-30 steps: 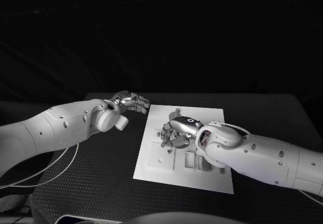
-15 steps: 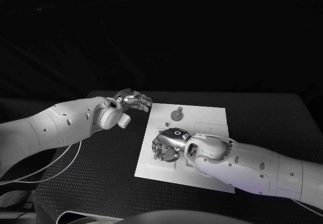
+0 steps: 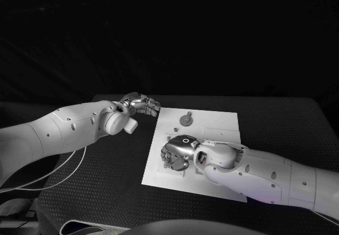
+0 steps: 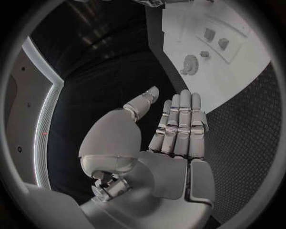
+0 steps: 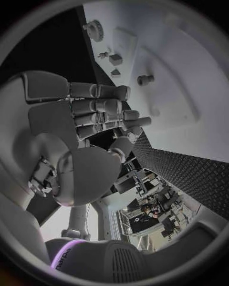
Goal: Assemble the parts on the task board
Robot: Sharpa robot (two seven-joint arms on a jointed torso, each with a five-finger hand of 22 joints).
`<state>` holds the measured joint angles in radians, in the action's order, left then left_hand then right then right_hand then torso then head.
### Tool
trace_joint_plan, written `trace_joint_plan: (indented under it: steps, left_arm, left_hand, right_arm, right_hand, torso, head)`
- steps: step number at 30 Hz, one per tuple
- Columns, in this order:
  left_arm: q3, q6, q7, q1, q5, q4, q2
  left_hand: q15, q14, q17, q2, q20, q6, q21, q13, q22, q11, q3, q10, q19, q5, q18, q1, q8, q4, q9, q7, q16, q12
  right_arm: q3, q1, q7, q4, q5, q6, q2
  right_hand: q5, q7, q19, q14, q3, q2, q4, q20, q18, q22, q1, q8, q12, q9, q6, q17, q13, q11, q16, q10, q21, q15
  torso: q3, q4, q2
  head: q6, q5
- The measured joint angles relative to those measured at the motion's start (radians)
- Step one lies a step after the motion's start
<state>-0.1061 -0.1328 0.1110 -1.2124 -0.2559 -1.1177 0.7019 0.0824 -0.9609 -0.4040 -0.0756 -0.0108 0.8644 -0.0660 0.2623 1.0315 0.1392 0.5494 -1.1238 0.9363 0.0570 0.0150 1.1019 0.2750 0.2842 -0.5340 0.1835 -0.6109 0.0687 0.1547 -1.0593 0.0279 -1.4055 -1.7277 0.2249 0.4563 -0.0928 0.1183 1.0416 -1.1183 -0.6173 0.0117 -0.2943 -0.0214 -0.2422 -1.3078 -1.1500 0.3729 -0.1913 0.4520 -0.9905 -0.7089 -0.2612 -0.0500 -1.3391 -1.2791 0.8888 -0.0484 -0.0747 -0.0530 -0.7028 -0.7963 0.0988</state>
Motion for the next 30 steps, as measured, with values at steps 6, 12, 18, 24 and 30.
trace_joint_plan:
  steps: [6, 12, 18, 24, 30]
  left_arm:
    - [0.0, 0.0, 0.0, 0.0, 0.0, 0.0, 0.001]
    - [0.0, 0.0, 0.0, 0.0, 0.0, 0.0, 0.001]
    - [0.0, 0.0, 0.0, 0.0, 0.0, 0.0, 0.0]
    - [0.0, 0.0, 0.0, 0.0, 0.0, 0.001, 0.001]
    - [0.0, 0.001, 0.0, 0.0, 0.0, 0.001, 0.0]
  left_hand:
    - [0.0, 0.0, -0.001, 0.0, 0.0, 0.0, 0.0, 0.0, -0.001, 0.0, 0.0, 0.0, 0.0, 0.0, 0.0, 0.0, 0.0, 0.0, 0.0, 0.0, 0.0, 0.0]
    - [0.0, 0.0, -0.002, 0.0, 0.0, 0.0, 0.0, 0.0, -0.001, 0.0, 0.0, 0.0, 0.0, 0.0, 0.0, 0.0, 0.0, 0.0, 0.0, 0.0, 0.0, 0.0]
    - [0.0, 0.0, -0.003, 0.0, 0.0, 0.0, 0.0, 0.0, -0.001, 0.0, 0.0, 0.0, 0.0, 0.0, 0.0, 0.0, 0.0, 0.0, 0.0, 0.0, 0.004, 0.0]
    - [0.0, 0.0, -0.004, 0.0, 0.0, 0.0, 0.0, -0.001, -0.001, 0.0, 0.0, 0.0, 0.0, 0.0, 0.0, 0.0, 0.0, 0.0, 0.0, 0.0, 0.004, 0.0]
    - [0.0, 0.0, -0.005, 0.004, 0.0, 0.0, 0.0, -0.001, -0.001, 0.0, 0.0, 0.0, 0.0, 0.0, 0.0, -0.004, 0.0, 0.0, 0.0, 0.0, 0.004, 0.0]
  right_arm:
    - [0.001, 0.0, 0.003, 0.007, -0.017, -0.017, 0.008]
    - [0.0, -0.001, 0.004, 0.008, -0.028, -0.023, 0.008]
    - [-0.001, -0.002, 0.006, 0.008, -0.035, -0.026, 0.008]
    - [-0.001, -0.002, 0.006, 0.009, -0.038, -0.026, 0.011]
    - [-0.002, -0.003, 0.004, 0.008, -0.04, -0.03, 0.014]
  right_hand:
    - [0.0, 0.0, 0.0, 0.003, 0.0, 0.0, 0.0, 0.0, 0.001, 0.0, 0.0, 0.0, 0.0, 0.0, 0.0, 0.0, -0.001, 0.0, 0.0, 0.0, 0.0, -0.003]
    - [0.0, -0.002, 0.0, 0.003, 0.0, 0.0, 0.0, 0.0, 0.001, 0.0, 0.0, 0.0, 0.0, 0.0, -0.003, 0.0, -0.002, 0.0, 0.0, 0.0, 0.0, -0.003]
    - [0.0, -0.002, 0.0, 0.004, 0.0, 0.0, 0.0, 0.0, 0.001, 0.0, 0.0, 0.0, 0.0, 0.0, -0.003, 0.0, -0.002, 0.0, 0.0, 0.0, 0.0, -0.002]
    - [0.0, -0.002, 0.002, 0.001, 0.0, 0.0, 0.0, -0.002, 0.001, 0.0, 0.0, 0.0, 0.0, 0.0, -0.003, 0.0, -0.003, 0.0, 0.0, 0.0, 0.0, -0.005]
    - [0.0, -0.002, 0.002, 0.001, 0.001, 0.0, -0.001, -0.002, 0.001, 0.0, 0.0, 0.0, 0.0, 0.0, -0.002, 0.0, -0.003, 0.0, 0.0, 0.0, 0.0, -0.005]
  torso:
    - [-0.0002, 0.0, 0.0]
    - [-0.0002, 0.0003, 0.0]
    - [-0.0001, 0.0003, 0.0]
    - [-0.0001, 0.0004, 0.0]
    - [-0.0001, 0.0005, 0.0]
  head:
    - [-0.003, -0.001]
    - [-0.005, 0.0]
    - [-0.007, 0.001]
    - [-0.009, 0.003]
    - [-0.011, 0.004]
